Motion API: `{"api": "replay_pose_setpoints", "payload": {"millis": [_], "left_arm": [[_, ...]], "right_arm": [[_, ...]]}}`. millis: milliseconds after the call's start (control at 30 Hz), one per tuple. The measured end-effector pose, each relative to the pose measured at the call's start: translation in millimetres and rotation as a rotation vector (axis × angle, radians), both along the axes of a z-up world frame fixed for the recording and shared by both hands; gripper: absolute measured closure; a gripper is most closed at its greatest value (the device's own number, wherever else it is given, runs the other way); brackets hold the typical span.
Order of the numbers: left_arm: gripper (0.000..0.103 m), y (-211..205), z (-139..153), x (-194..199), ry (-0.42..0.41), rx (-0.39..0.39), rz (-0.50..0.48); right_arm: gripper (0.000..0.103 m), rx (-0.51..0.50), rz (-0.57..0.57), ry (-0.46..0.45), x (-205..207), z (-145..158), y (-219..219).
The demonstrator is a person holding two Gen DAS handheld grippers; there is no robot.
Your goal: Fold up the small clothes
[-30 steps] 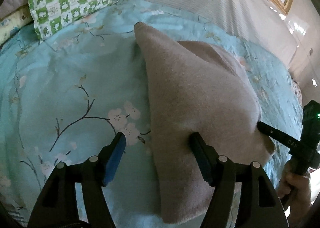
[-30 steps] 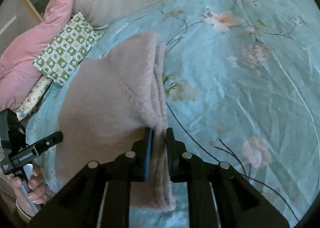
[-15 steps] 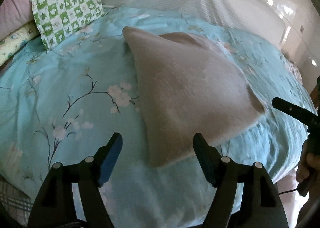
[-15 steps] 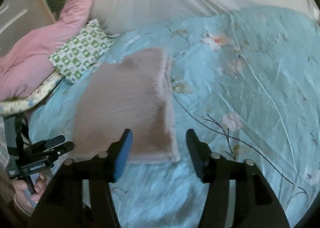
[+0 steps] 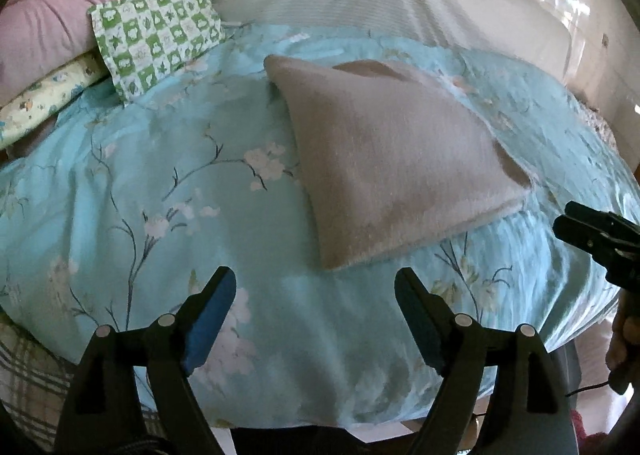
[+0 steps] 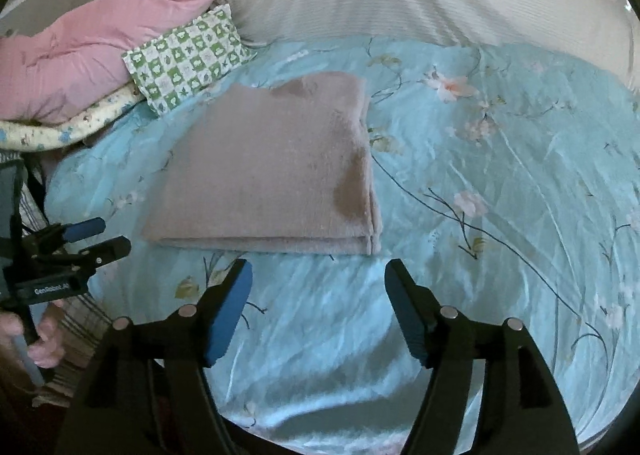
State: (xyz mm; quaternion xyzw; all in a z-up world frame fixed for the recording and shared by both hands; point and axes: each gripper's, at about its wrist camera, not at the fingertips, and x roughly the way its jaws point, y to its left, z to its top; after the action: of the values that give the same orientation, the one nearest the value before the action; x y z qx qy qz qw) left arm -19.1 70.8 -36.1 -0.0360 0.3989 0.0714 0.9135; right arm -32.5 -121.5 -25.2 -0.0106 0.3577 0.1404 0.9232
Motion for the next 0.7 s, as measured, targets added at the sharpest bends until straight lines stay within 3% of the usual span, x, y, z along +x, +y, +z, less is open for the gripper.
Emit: {"api": "replay_pose_setpoints", "payload": {"millis": [400,700], "left_arm": [[0.019,-12,-10,-4,0.021,-0.004,-0.019],[0.017,-8,4,12,0.012,0.027,-0.031]], "right_arm": [[0.021,0.016,0.021,0.036,-6,-13,13],[0.017,0.019,0.065,0.038,9,-1,26]]}}
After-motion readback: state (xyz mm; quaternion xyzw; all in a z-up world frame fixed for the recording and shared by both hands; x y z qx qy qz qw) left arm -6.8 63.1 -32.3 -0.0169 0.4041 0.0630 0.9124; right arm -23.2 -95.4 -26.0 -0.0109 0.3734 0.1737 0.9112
